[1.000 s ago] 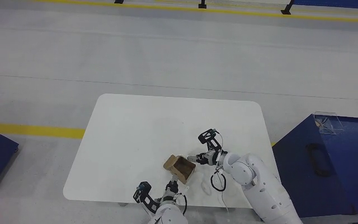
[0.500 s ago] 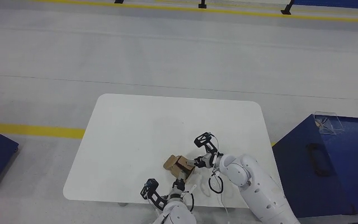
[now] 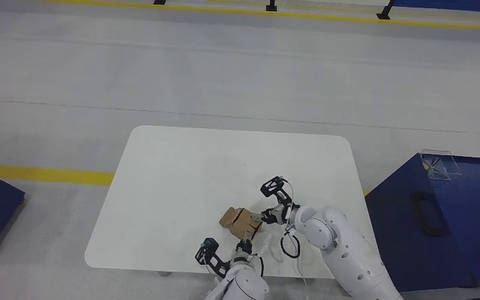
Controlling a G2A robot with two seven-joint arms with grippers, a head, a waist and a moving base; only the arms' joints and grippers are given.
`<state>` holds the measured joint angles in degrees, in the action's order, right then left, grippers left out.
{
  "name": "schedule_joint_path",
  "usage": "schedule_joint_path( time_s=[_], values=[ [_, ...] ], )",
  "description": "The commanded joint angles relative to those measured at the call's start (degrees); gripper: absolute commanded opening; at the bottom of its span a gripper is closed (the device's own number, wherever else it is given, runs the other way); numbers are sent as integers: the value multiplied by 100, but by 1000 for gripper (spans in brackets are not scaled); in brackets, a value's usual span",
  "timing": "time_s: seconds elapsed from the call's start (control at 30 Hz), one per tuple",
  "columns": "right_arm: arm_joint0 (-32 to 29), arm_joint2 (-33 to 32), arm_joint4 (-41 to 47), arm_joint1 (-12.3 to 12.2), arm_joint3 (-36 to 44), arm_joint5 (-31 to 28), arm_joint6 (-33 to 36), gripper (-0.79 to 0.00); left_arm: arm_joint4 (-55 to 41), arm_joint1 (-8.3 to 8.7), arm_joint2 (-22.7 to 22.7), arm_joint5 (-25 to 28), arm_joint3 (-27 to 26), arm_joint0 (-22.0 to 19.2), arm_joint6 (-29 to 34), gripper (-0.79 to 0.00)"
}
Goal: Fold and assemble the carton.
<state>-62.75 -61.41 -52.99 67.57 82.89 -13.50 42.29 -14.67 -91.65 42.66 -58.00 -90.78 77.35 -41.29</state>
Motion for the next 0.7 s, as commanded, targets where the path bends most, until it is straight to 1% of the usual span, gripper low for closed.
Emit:
schedule_joint_path(
  time_s=[0.0, 0.2, 0.37, 0.47, 0.53, 0.6, 0.67],
  values=[
    [-9, -1, -17, -1, 20, 4, -11, 0, -118, -26, -4, 0, 36, -22, -111, 0],
    [-33, -96, -24, -9, 3, 123, -122, 0, -547, -109, -43, 0, 52, -72, -499, 0],
    [-103, -386, 203, -48, 124, 87, -269, 0, -548, -129, -158, 0, -170, -93, -499, 0],
    [-266, -783, 465, -118, 362, 5, -253, 0, -446, -128, -172, 0, -460, -34, -499, 0],
    [-392, -1100, 650, -182, 545, -156, -114, 0, -351, -119, -174, 0, -704, 52, -499, 0],
    [-577, -1502, 849, -255, 732, -324, -63, 0, -262, -100, -157, 0, -1081, 162, -494, 0],
    [-796, -1926, 1169, -330, 871, -637, 34, 0, -197, -56, -105, 0, -1472, 215, -354, 0]
  ],
)
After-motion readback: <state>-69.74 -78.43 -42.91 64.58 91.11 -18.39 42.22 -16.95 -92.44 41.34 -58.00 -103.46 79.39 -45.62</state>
